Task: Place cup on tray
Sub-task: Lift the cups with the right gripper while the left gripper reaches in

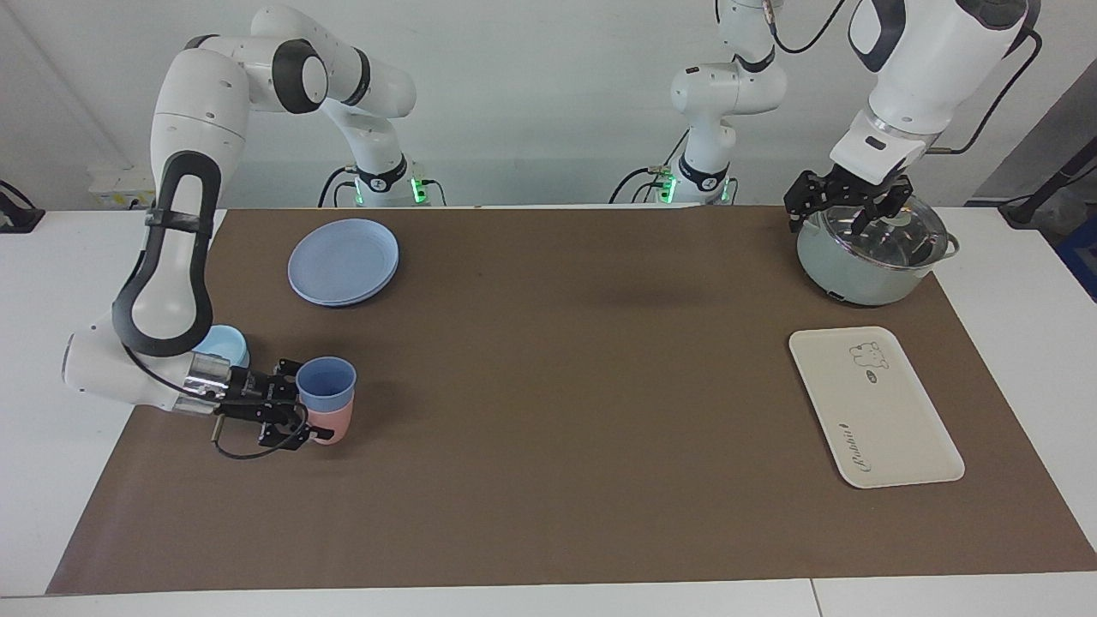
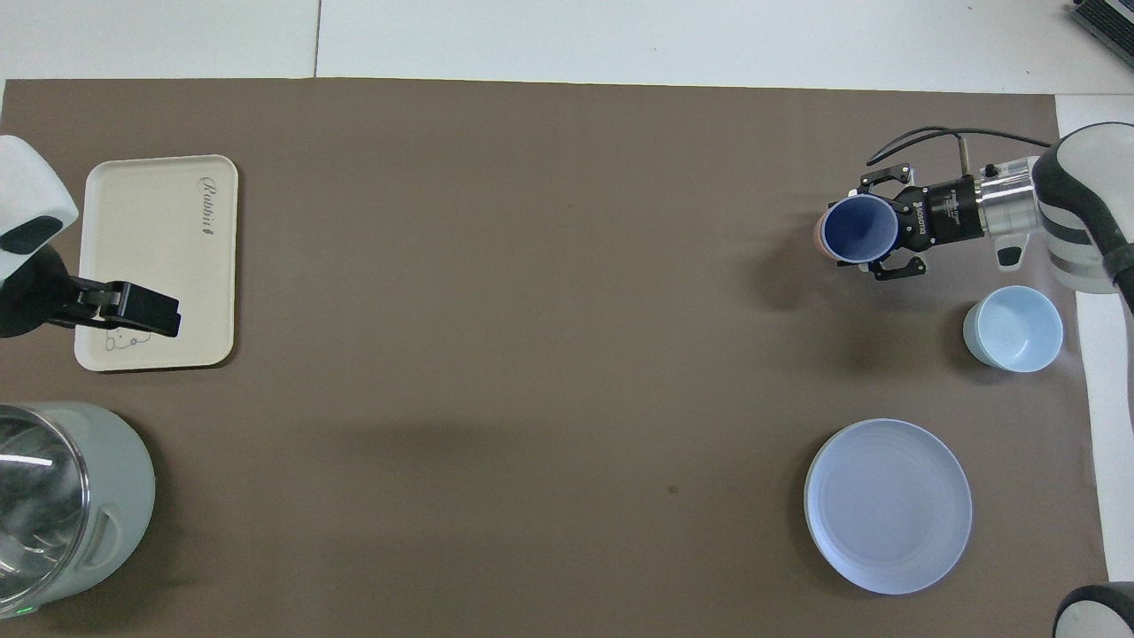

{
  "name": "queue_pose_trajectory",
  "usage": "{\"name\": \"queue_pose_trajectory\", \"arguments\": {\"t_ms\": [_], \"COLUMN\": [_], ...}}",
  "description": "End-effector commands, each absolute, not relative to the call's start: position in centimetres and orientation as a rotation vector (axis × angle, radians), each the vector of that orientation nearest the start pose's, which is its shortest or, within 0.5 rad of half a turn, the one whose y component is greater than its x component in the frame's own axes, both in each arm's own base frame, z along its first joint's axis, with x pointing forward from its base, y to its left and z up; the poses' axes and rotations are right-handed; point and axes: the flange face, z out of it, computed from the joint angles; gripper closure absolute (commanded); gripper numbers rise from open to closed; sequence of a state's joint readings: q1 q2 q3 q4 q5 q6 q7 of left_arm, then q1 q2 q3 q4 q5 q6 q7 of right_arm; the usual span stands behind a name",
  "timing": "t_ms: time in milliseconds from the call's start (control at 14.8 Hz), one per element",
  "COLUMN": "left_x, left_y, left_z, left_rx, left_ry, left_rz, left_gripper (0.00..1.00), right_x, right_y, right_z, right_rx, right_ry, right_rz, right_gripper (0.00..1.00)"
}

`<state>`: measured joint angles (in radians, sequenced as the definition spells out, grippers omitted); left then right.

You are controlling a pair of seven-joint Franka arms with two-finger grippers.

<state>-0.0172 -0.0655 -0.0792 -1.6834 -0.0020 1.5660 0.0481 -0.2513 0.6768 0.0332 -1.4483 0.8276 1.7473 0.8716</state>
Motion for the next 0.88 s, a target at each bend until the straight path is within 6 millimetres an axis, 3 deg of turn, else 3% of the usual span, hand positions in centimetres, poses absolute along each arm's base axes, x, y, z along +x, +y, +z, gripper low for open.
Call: {"name": "queue_pose_trajectory", "arguments": {"t_ms": [0, 135, 473, 675, 810], "left_x": [52.2, 52.1, 50.2, 48.8, 48.0], "left_y": [-5.6, -7.0, -19.8, -26.1, -29.9], "left_z": [60.7, 60.8, 60.1, 59.6, 59.7], "left_rx": [-3.118, -3.131, -3.215, -3.328, -3.375], "left_ry": [0.208, 0.144, -0.255, -0.661, -0.823], "left_rz": [0.057, 0.05, -0.161, -0.302, -0.36], "left_gripper": [0.0, 0.0, 0.0, 0.0, 0.0], "right_x": [67.8, 68.0, 66.9, 66.3, 65.8], "right_y": [-7.6, -5.0, 2.6, 6.4, 8.4], "right_z": [31.3, 33.6, 39.2, 42.0, 43.7], "right_rx": [-1.796, -1.811, -1.867, -1.858, -1.86], "right_ry": [1.548, 1.561, 1.637, 1.708, 1.746], "right_rz": [0.77, 0.777, 0.789, 0.806, 0.808], "right_gripper": [1.0, 1.0, 1.0, 1.0, 1.0]}}
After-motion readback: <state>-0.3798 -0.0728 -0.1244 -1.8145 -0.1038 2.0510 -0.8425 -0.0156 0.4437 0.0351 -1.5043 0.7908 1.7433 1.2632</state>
